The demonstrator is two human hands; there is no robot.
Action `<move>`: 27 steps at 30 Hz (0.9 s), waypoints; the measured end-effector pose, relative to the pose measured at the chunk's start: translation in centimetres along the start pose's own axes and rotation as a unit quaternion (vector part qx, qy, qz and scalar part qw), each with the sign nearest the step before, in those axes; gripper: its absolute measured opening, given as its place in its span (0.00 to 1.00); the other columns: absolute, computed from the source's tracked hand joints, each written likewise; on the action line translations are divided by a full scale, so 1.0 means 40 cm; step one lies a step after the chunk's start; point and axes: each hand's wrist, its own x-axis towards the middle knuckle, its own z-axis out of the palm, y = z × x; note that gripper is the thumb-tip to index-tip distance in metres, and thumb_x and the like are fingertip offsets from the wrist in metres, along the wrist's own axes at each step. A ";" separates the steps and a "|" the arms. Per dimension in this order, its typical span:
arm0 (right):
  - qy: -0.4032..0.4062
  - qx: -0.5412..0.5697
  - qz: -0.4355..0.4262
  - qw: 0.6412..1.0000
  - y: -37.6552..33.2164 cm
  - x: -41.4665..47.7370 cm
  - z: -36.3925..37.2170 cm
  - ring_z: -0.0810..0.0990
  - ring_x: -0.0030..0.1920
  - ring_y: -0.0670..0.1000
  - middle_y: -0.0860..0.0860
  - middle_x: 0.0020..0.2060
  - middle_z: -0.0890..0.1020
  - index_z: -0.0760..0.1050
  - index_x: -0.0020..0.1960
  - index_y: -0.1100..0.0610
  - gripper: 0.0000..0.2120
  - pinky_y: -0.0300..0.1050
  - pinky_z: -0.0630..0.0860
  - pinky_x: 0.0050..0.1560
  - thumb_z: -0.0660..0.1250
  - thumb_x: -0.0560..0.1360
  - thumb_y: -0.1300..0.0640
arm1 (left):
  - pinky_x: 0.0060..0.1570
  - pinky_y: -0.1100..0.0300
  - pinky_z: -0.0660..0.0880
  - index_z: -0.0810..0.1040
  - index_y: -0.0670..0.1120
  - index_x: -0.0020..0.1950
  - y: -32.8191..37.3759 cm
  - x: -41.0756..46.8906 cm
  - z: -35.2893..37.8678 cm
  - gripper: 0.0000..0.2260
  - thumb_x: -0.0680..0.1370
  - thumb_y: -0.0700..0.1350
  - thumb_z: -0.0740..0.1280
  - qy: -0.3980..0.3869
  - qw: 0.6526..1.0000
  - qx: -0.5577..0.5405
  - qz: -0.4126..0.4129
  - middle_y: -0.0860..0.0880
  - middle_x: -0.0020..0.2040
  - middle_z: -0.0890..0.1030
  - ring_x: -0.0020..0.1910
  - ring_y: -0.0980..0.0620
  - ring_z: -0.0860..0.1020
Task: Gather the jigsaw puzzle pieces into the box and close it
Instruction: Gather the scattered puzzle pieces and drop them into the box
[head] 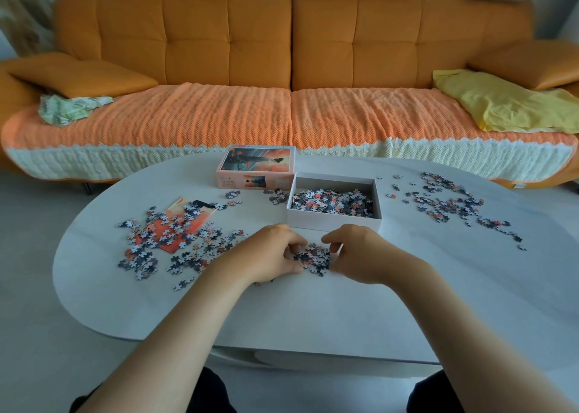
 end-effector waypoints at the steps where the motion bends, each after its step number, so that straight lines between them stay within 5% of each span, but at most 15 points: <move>1: -0.011 0.004 0.006 1.000 0.003 -0.002 -0.006 0.76 0.48 0.47 0.45 0.53 0.76 0.74 0.66 0.51 0.23 0.40 0.75 0.51 0.70 0.72 0.55 | 0.50 0.63 0.72 0.76 0.50 0.66 0.000 -0.001 0.000 0.23 0.73 0.52 0.74 -0.005 1.000 0.002 -0.003 0.55 0.54 0.74 0.48 0.57 0.75; 5: -0.027 -0.013 0.031 0.999 -0.013 -0.006 -0.007 0.76 0.51 0.50 0.47 0.55 0.74 0.74 0.64 0.52 0.30 0.45 0.77 0.52 0.77 0.66 0.44 | 0.53 0.53 0.74 0.75 0.48 0.62 0.005 0.002 0.009 0.27 0.70 0.59 0.74 -0.023 0.999 0.023 -0.015 0.54 0.54 0.69 0.50 0.53 0.74; 10: -0.011 0.022 0.029 0.999 -0.046 0.013 0.010 0.81 0.42 0.54 0.53 0.46 0.80 0.82 0.49 0.53 0.14 0.38 0.72 0.26 0.76 0.66 0.49 | 0.44 0.60 0.69 0.79 0.55 0.59 0.025 0.015 0.014 0.18 0.71 0.58 0.74 -0.007 1.000 0.002 -0.006 0.56 0.49 0.68 0.47 0.55 0.73; 15: 0.005 0.037 0.042 0.998 -0.056 0.012 0.007 0.83 0.44 0.54 0.54 0.45 0.84 0.83 0.49 0.54 0.10 0.37 0.74 0.29 0.74 0.68 0.53 | 0.52 0.58 0.72 0.80 0.52 0.58 0.032 0.012 0.012 0.16 0.72 0.53 0.74 0.022 1.000 -0.005 -0.010 0.53 0.52 0.72 0.50 0.54 0.74; 21: 0.002 0.075 0.047 0.996 -0.056 0.017 0.010 0.83 0.34 0.49 0.51 0.32 0.84 0.82 0.43 0.50 0.05 0.32 0.69 0.23 0.71 0.69 0.58 | 0.47 0.63 0.71 0.81 0.50 0.51 0.037 0.006 0.014 0.08 0.73 0.48 0.73 0.054 0.999 0.006 0.000 0.52 0.51 0.76 0.47 0.54 0.75; 27: 0.014 0.144 0.051 0.988 -0.046 0.027 0.008 0.84 0.31 0.49 0.52 0.35 0.85 0.82 0.40 0.52 0.06 0.35 0.73 0.27 0.73 0.70 0.63 | 0.44 0.64 0.74 0.84 0.51 0.49 0.041 0.020 0.005 0.04 0.75 0.44 0.71 0.074 0.997 -0.013 -0.011 0.53 0.46 0.81 0.44 0.55 0.79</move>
